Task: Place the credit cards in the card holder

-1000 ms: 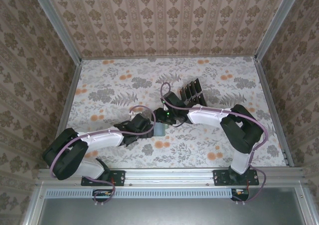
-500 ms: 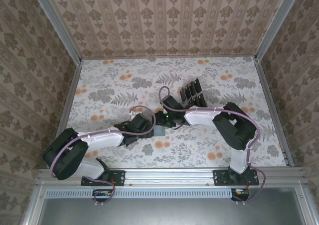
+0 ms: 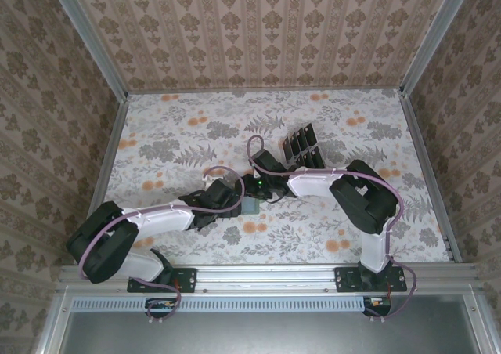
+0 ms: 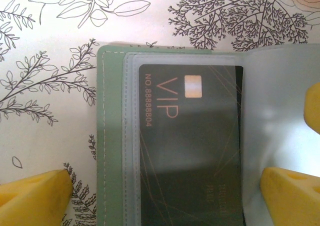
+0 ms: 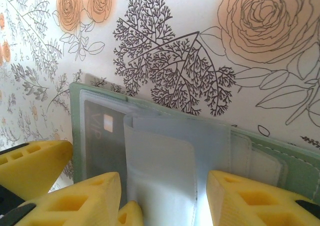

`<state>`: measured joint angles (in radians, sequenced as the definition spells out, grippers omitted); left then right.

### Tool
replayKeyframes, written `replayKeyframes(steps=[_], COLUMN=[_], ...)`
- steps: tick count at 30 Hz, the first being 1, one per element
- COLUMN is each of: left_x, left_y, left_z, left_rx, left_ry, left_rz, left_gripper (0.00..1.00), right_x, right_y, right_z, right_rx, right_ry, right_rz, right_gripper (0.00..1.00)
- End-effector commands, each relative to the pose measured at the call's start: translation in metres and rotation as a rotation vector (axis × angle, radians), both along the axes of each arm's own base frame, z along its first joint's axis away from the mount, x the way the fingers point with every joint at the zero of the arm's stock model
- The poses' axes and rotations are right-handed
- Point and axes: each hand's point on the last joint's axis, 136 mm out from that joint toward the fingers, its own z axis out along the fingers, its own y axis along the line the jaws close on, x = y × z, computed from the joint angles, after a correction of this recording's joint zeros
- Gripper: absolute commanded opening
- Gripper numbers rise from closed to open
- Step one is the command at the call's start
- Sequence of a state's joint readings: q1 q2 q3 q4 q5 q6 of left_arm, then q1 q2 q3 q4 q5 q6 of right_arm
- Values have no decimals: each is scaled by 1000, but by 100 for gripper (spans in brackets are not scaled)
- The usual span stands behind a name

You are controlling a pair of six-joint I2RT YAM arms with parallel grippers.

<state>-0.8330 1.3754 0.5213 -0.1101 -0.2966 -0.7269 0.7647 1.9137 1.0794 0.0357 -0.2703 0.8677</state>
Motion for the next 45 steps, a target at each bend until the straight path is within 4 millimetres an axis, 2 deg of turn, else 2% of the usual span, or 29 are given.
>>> replayKeyframes(steps=[1,7,14,17,21,27,30,33,36,40,42,45], left_x=[-12,-8,-3,-3,-3,-4,-4,-5,-4,-2,-1,1], left_y=[14,22,51,63,73,80,80,81,80,79,78,75], left_z=[-12,9,56,68,76,76,75,73,73,72,72,73], left_rx=[41,37,10,-14,-46,-65,-67,-63,-62,-58,-52,-53], left_ry=[43,-12,-148,-174,-185,-183,-178,-175,-172,-165,-160,-151], left_rz=[23,55,173,210,238,255,254,253,248,241,235,226], left_gripper=[100,100,100,100,100,100,100,100,100,100,100,100], right_x=[-15,-17,-22,-24,-23,-18,-17,-16,-15,-15,-13,-4], right_y=[12,16,28,36,51,77,83,86,88,88,81,55], right_z=[-6,6,29,31,27,8,-4,-6,12,51,73,102], right_rx=[9,32,55,49,42,9,-11,-5,16,69,90,88], right_ry=[44,31,5,4,12,29,45,46,15,-42,-77,-128], right_rz=[52,57,81,97,115,141,144,149,172,217,225,196], right_gripper=[50,50,50,50,50,50,50,50,50,50,50,50])
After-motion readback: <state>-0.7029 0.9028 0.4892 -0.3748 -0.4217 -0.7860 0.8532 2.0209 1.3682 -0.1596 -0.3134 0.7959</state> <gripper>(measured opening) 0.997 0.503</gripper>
